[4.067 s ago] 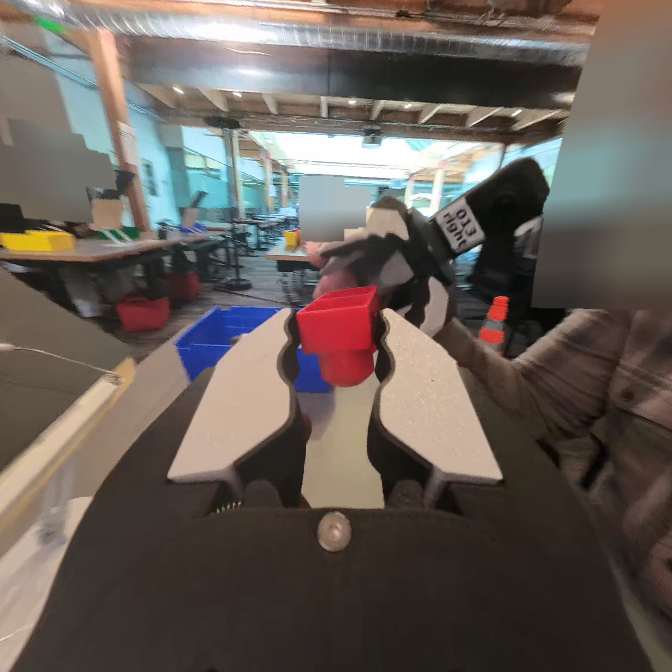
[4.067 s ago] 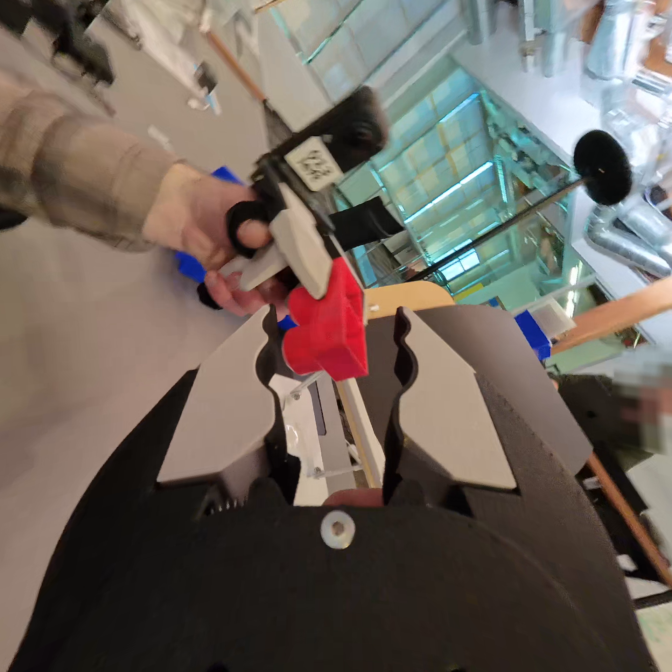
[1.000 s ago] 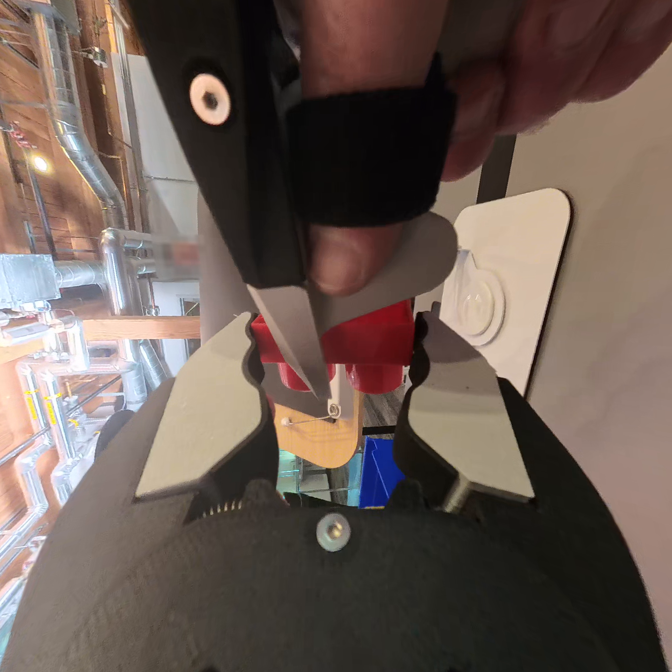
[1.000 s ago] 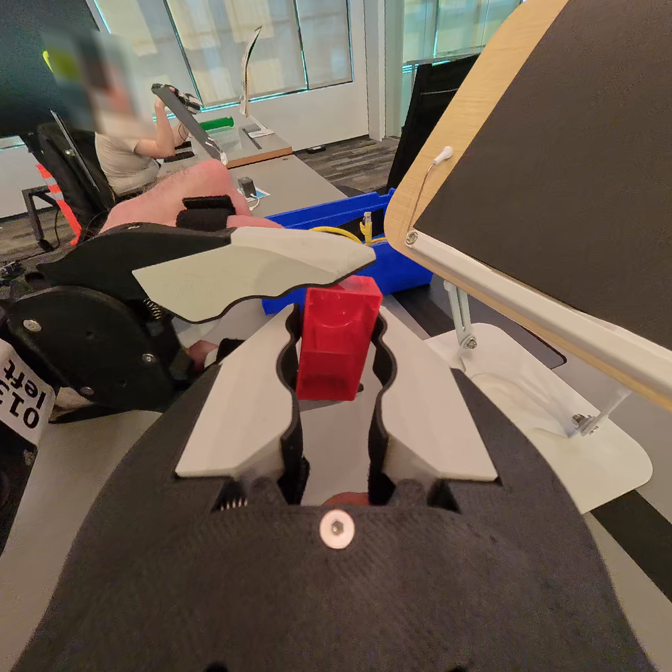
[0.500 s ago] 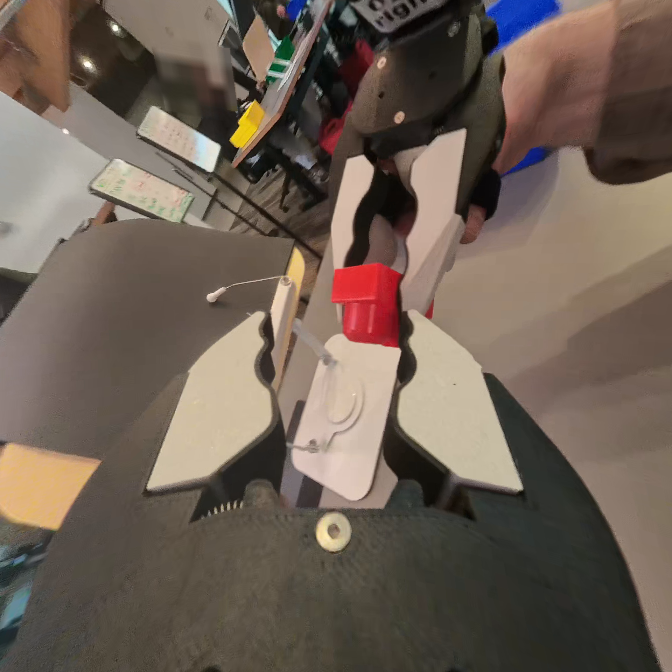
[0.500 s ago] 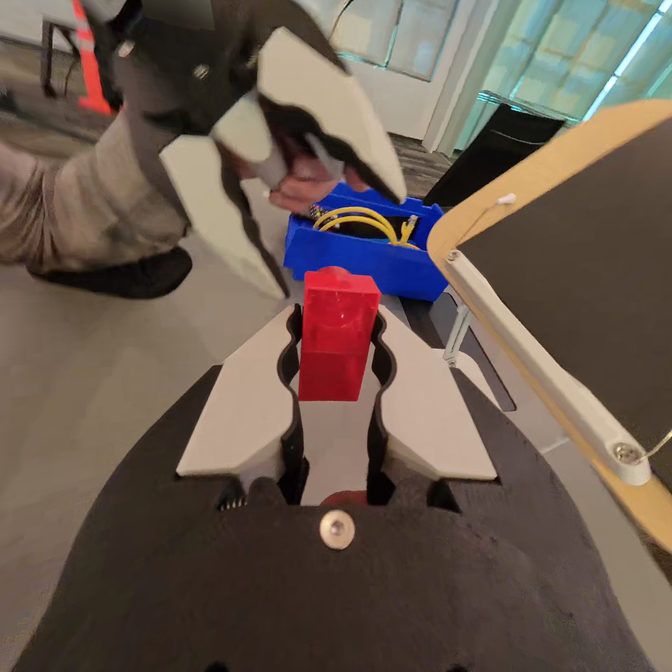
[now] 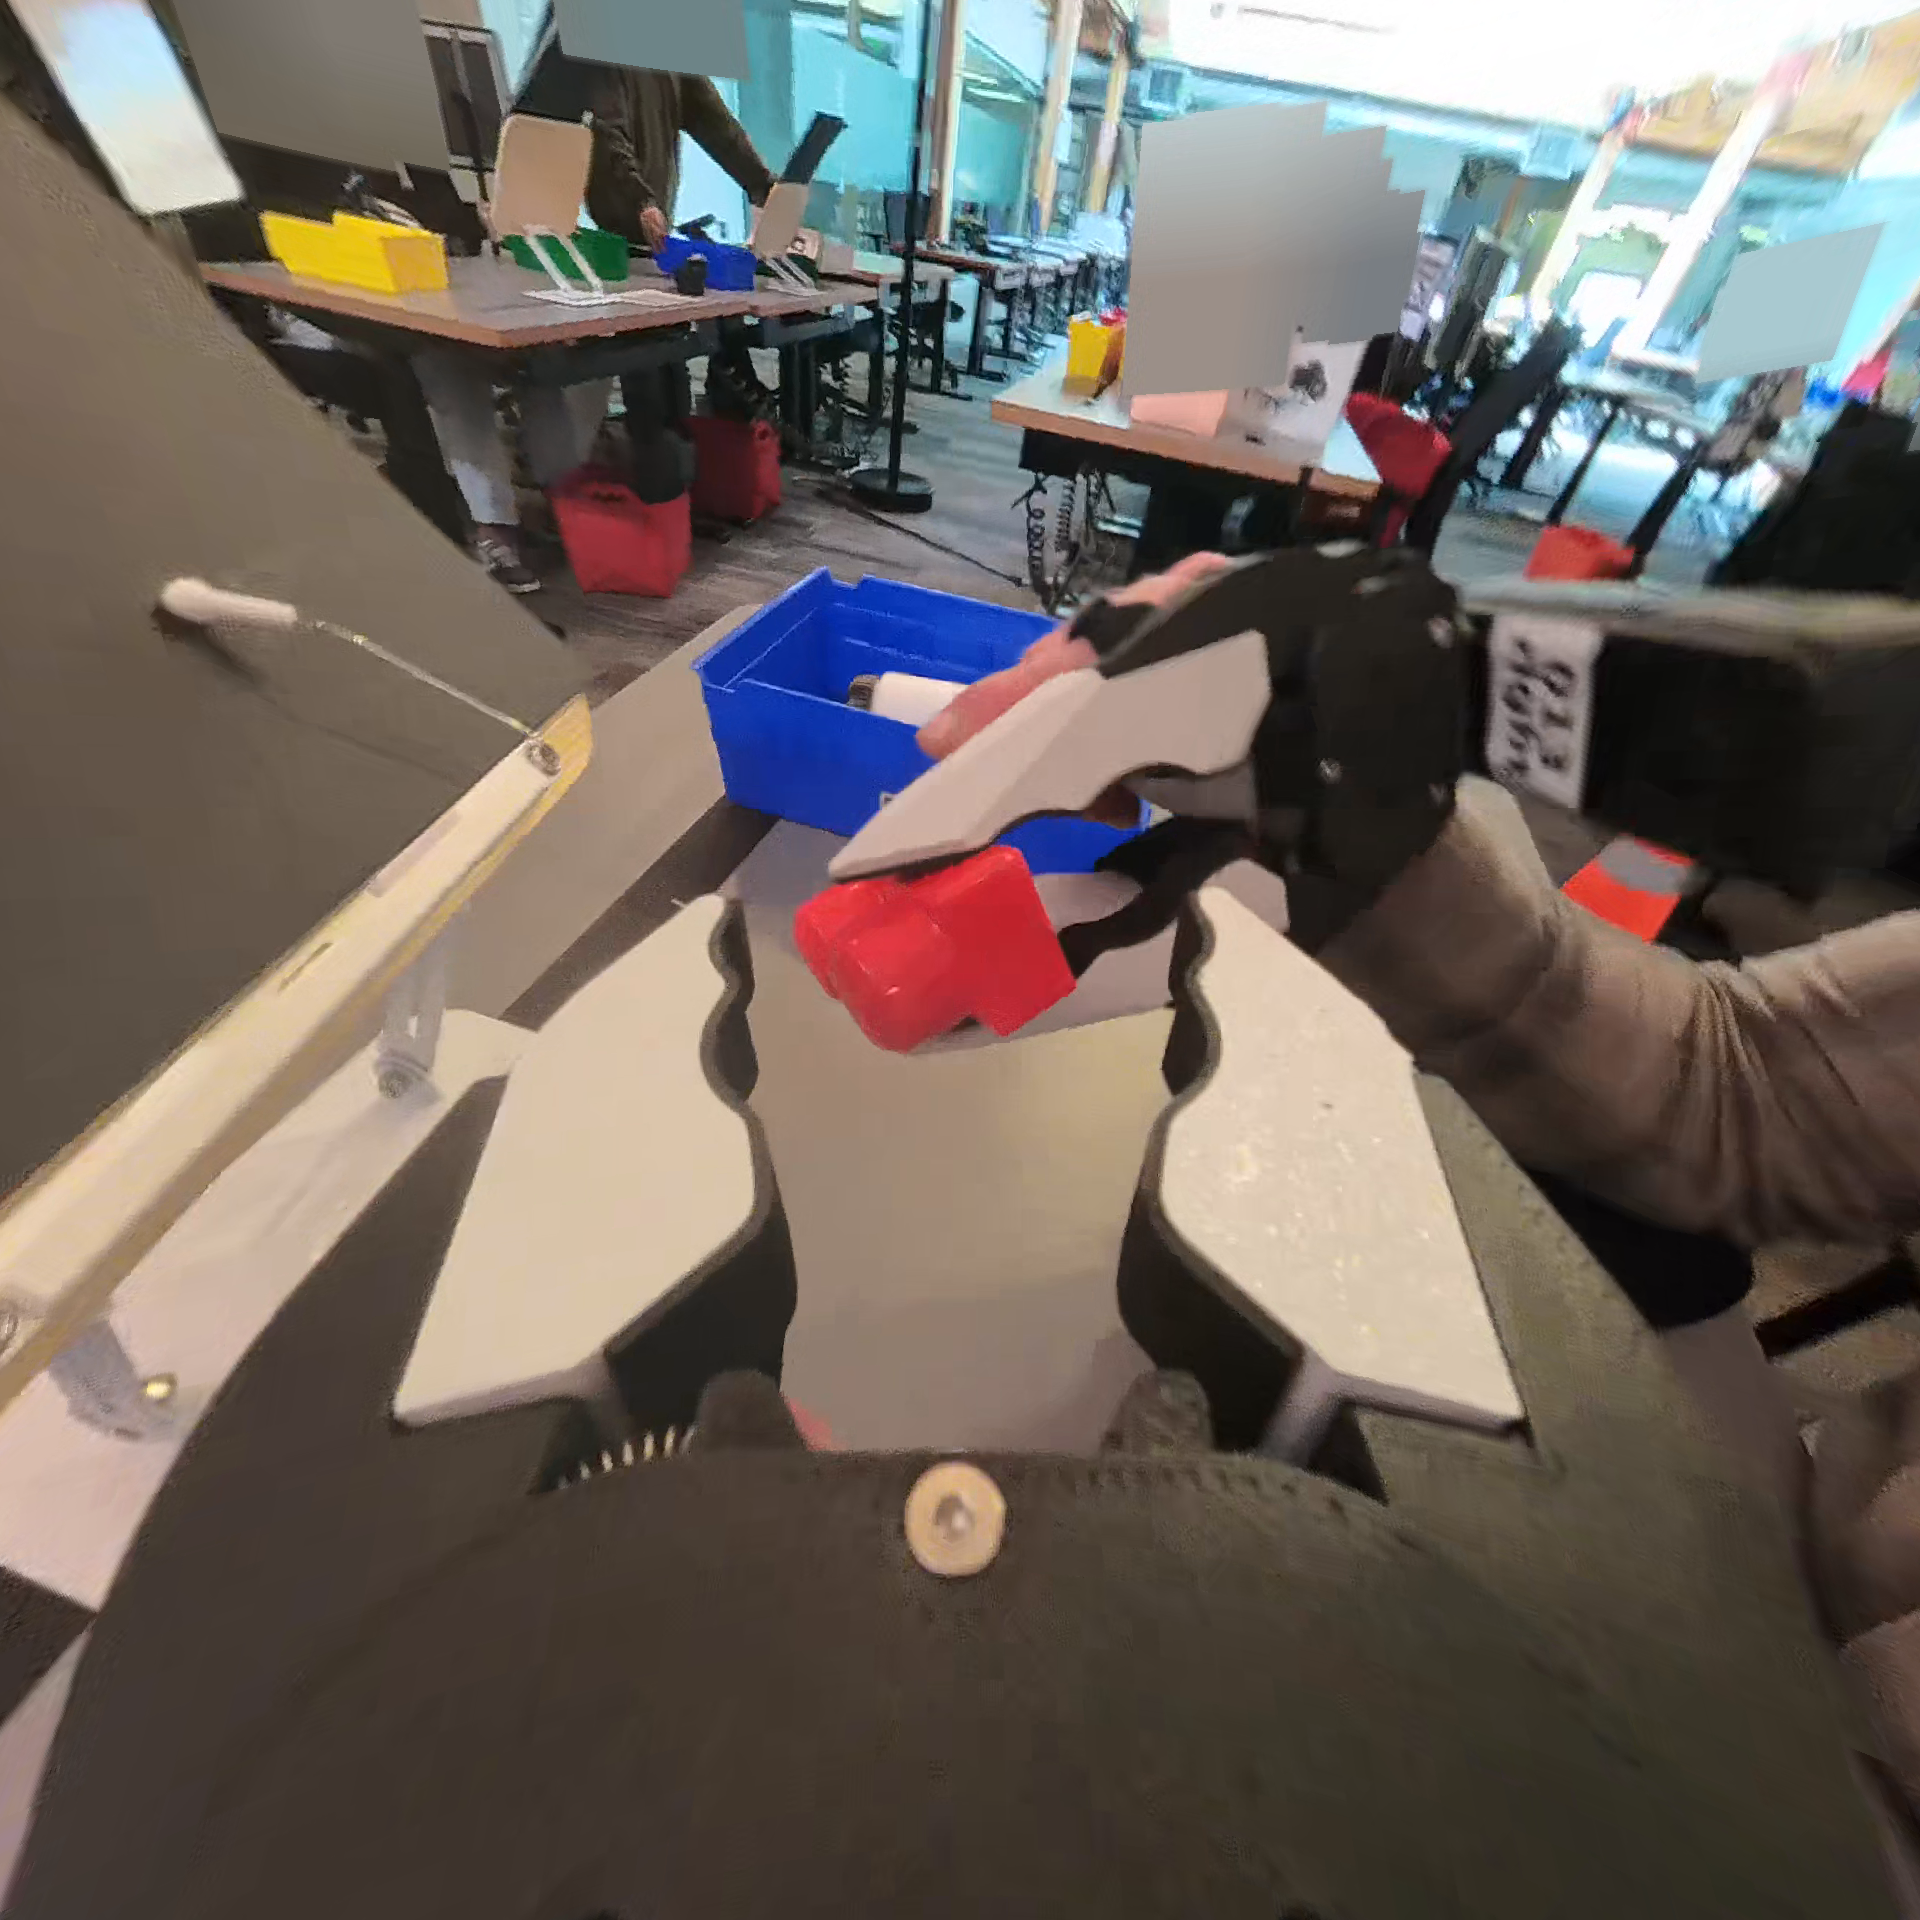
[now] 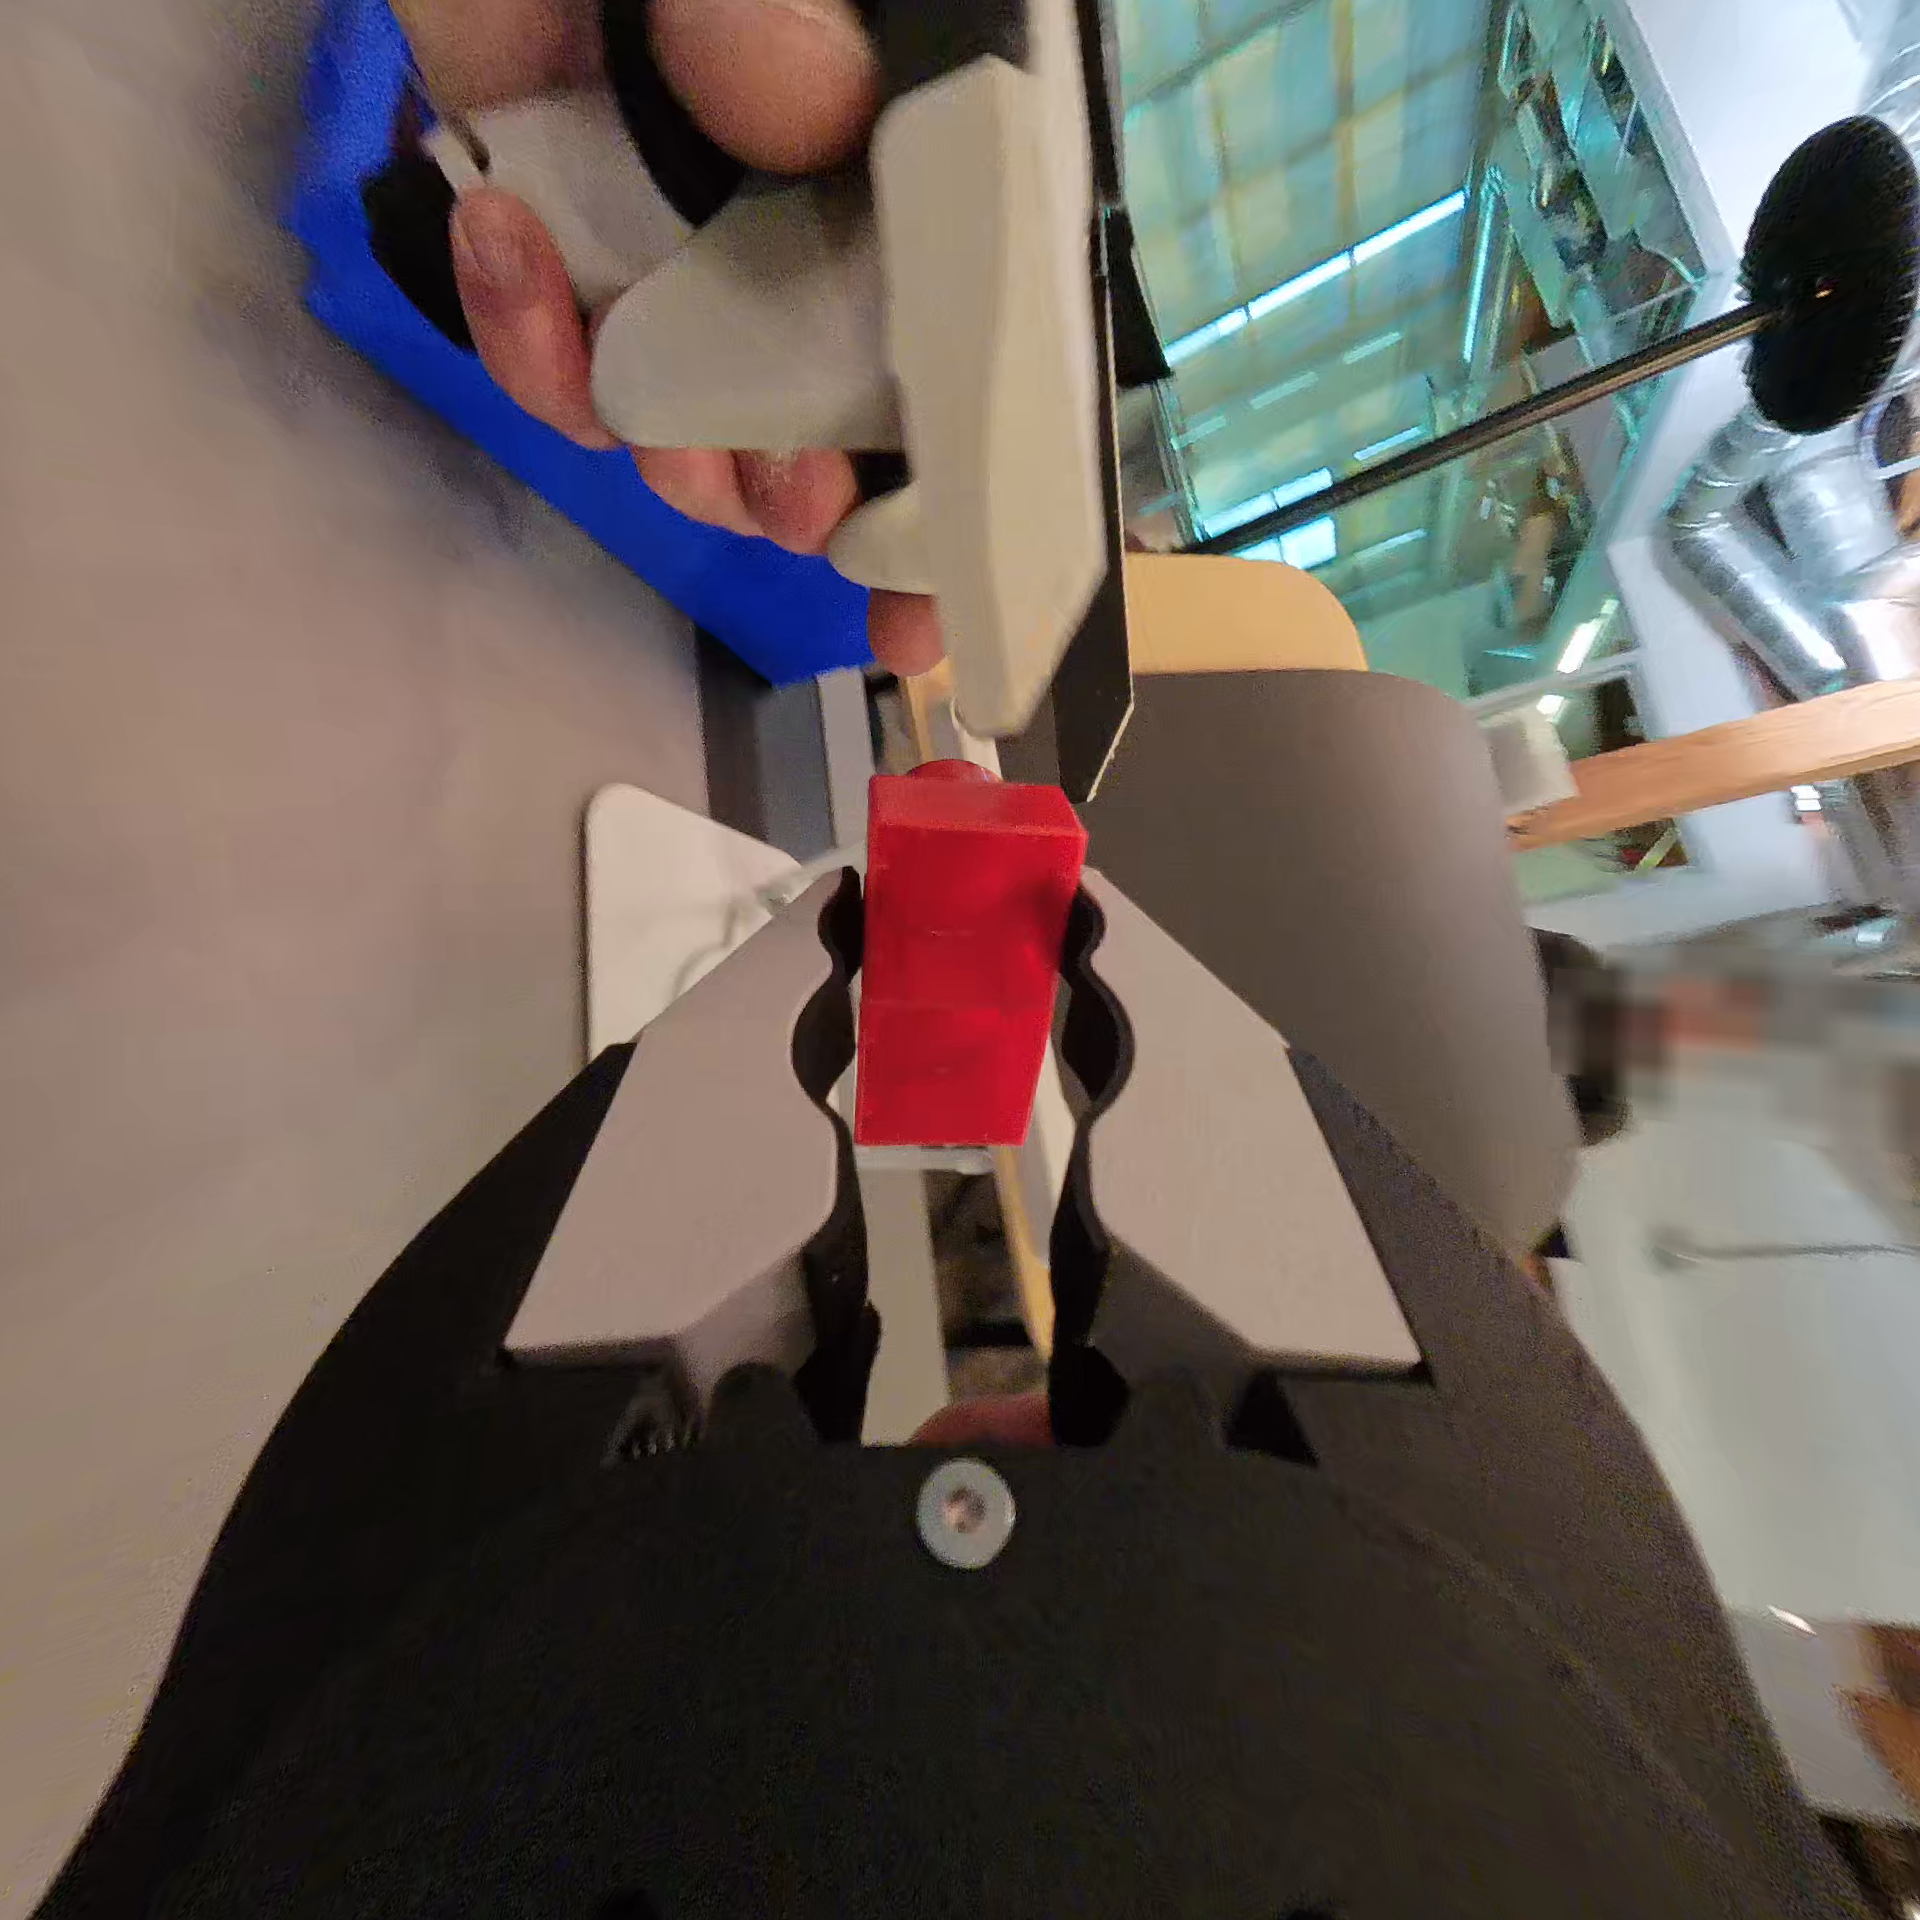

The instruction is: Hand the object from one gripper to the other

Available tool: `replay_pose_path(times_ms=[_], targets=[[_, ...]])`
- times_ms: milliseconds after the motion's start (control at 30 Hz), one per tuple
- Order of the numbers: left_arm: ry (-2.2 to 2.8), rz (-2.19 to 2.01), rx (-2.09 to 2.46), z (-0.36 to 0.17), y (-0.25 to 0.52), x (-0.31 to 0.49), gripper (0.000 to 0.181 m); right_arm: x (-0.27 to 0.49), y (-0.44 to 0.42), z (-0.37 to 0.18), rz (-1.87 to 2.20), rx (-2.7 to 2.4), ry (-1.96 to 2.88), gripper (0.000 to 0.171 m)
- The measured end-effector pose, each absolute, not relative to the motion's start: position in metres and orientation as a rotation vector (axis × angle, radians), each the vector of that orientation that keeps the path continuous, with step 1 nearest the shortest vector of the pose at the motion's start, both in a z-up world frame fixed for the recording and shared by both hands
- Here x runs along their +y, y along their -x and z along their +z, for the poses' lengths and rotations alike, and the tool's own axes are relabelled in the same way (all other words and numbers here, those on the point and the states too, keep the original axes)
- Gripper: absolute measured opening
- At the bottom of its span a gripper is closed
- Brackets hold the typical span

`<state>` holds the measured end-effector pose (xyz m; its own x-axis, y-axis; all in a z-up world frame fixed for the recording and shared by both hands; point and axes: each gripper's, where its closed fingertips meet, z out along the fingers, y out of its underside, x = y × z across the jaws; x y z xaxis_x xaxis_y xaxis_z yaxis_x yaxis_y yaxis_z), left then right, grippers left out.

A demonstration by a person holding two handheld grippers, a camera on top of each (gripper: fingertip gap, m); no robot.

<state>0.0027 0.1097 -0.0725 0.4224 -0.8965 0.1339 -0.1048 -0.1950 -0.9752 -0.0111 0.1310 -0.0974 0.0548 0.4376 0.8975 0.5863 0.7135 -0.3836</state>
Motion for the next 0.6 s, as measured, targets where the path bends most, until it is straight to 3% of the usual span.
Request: replay_pose_path(times_ms=[133, 267, 533, 600], targets=[[1.653, -0.872, 0.821, -0.081, -0.005, 0.125, 0.075, 0.137, 0.020, -0.090, -0.283, -1.518, 0.798, 0.035], [1.650, -0.844, 0.776, -0.083, -0.006, 0.132, 0.050, 0.140, 0.026, -0.083, -0.381, -1.469, 0.770, 0.035], [1.620, -0.746, 0.750, -0.079, -0.001, 0.138, 0.048, 0.146, 0.028, -0.078, -0.397, -1.410, 0.795, 0.035], [1.585, -0.706, 0.738, -0.073, 0.003, 0.140, 0.048, 0.145, 0.026, -0.075, -0.362, -1.392, 0.805, 0.052]])
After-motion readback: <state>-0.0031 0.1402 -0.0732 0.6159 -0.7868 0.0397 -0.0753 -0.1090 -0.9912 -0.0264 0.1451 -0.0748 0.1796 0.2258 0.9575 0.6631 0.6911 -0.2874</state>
